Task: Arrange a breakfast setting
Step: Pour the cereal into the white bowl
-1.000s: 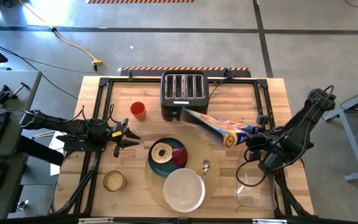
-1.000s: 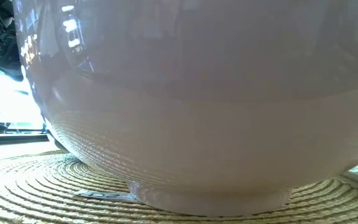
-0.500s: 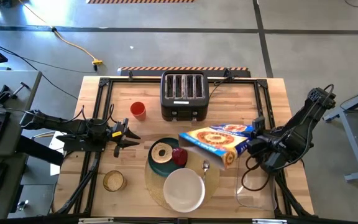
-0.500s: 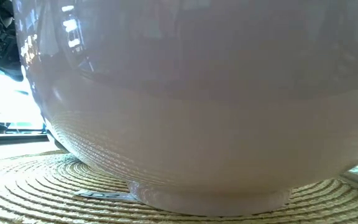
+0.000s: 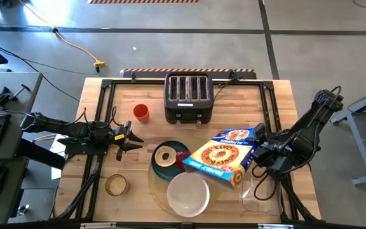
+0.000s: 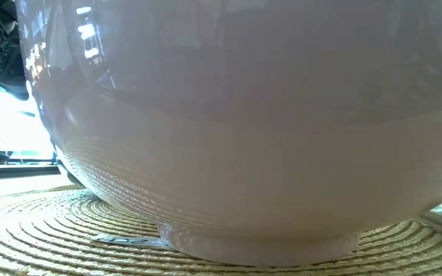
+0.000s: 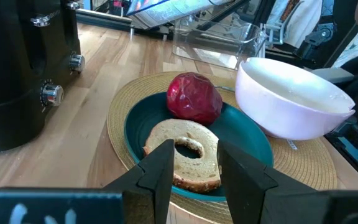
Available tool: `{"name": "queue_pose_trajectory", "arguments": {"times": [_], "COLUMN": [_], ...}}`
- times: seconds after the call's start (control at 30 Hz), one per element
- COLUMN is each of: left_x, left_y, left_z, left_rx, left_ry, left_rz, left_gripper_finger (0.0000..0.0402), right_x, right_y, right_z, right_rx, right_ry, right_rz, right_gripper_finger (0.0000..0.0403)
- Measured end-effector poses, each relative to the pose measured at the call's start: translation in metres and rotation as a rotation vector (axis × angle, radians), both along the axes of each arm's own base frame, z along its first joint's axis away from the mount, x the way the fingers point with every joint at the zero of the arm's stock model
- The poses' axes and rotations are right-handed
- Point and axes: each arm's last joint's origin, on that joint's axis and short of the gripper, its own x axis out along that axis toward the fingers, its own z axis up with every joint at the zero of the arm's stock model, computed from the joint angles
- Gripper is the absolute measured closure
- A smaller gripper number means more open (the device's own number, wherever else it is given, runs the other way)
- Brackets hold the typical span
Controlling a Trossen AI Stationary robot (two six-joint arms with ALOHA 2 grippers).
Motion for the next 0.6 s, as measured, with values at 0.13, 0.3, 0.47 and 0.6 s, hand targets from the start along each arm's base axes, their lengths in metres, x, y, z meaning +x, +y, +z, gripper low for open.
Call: {"name": "queue_pose_trajectory", "arguments": {"times": [0.13,0.3,0.47,0.6], "left_x": [0.0,0.0,0.0,0.0], "left_y": [0.0,0.0,0.0,0.0], "left_z": [0.0,0.0,0.0,0.0], "left_rx": [0.0,0.0,0.0,0.0], "left_ry": [0.0,0.0,0.0,0.0], "left_rz": [0.0,0.0,0.0,0.0], "left_gripper_finger": [0.0289,0.0289,0.0289,0.0289], "right_x": [0.0013,0.0021,0.0026,0.0032], "right_y": [0.0014,0.0024,0.0022,0.0024], "right_z": [0.0002,0.0004,0.0005,0.0009], "right_rx": [-0.033,-0.07,-0.113,-0.152], "right_ry": [0.019,0.039,0.06,0.069], "right_rz": [0.06,0.116,0.163,0.201], "right_gripper_finger": [0.0344,0.0344,0.0344,0.0344]}}
